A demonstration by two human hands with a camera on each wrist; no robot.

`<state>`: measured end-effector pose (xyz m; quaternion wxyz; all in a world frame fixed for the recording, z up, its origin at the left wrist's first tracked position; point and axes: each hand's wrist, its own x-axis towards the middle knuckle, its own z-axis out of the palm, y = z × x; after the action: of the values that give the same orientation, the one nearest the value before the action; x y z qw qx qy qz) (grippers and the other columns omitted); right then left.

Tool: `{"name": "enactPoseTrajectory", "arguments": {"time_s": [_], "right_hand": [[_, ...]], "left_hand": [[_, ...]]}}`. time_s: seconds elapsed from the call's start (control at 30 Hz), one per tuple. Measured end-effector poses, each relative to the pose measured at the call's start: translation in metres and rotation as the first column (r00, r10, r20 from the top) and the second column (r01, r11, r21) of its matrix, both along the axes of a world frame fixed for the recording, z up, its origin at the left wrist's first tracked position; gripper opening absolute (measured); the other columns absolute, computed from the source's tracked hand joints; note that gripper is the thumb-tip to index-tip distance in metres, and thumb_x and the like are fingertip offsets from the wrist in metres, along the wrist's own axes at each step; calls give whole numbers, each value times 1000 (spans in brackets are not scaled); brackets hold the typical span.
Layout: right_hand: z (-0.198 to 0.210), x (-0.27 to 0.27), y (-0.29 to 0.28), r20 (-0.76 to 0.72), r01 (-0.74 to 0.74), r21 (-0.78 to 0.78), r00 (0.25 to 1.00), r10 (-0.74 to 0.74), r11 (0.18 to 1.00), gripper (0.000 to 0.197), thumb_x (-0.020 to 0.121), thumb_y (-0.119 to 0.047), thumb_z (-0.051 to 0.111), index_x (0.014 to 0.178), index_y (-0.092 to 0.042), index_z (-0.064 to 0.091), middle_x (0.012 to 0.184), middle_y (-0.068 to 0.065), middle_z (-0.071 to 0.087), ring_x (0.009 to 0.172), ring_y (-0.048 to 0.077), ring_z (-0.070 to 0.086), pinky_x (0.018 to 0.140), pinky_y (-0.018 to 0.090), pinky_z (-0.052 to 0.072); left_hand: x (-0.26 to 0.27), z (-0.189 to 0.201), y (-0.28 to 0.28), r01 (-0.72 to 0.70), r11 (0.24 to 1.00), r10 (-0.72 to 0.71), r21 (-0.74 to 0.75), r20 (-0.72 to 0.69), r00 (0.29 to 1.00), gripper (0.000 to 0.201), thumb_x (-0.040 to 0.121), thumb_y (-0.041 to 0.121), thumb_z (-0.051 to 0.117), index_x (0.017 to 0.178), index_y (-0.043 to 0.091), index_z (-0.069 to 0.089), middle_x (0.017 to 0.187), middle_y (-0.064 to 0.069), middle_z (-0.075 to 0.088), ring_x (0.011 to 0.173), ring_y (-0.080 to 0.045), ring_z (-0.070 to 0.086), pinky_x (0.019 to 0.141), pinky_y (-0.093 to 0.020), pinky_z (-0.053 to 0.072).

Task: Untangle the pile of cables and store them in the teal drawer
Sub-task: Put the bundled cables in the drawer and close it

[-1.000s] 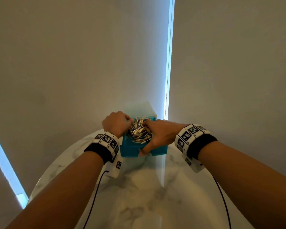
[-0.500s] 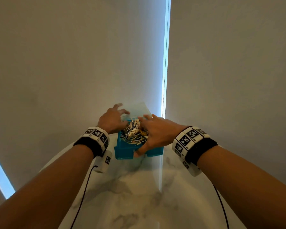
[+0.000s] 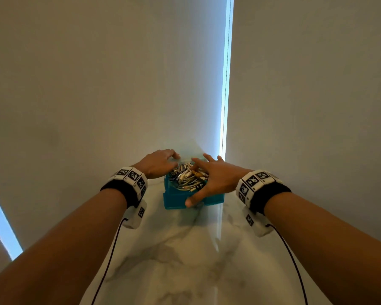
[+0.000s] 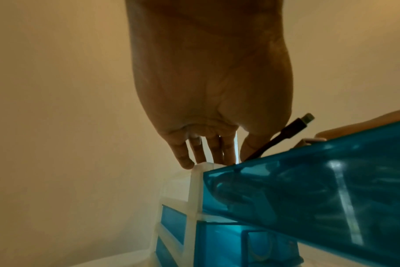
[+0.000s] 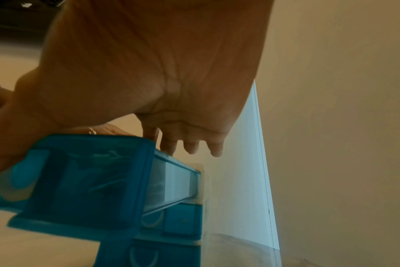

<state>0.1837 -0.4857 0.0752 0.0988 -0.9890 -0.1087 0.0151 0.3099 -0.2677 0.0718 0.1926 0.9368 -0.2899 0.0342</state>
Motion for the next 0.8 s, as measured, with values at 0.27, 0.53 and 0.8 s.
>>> {"name": "enactPoseTrajectory", "arguments": {"time_s": [0.27, 0.53, 0.8], "right_hand": [[-7, 10, -35, -182, 10, 143, 983, 16, 990, 134, 50, -86, 86, 158, -56, 12, 177, -10, -16, 160, 22, -29, 128, 62, -14], [-4, 17, -36, -228, 49, 189, 974, -4, 981, 128, 44, -79, 94, 147, -51, 25, 161, -6, 29, 150, 27, 37, 125, 57, 34], [4, -1, -31, -69, -3, 119, 998, 11, 993, 126, 53, -75, 94, 152, -45, 23, 155, -12, 24, 143, 21, 42, 119, 47, 44]], "left_hand": [[4, -4, 20, 120, 992, -122, -48, -46, 991, 45, 95, 50, 70, 136, 37, 57, 157, 6, 50, 138, -19, 46, 116, -42, 38], [13, -20, 7, 166, 945, -195, -281, -78, 978, 10, 107, 32, 58, 113, 25, 57, 165, -2, 45, 149, -24, 44, 122, -46, 39], [9, -20, 13, 196, 924, -251, -329, -133, 959, 7, 110, 22, 52, 111, 23, 59, 164, 5, 47, 146, -21, 47, 123, -45, 37]]}}
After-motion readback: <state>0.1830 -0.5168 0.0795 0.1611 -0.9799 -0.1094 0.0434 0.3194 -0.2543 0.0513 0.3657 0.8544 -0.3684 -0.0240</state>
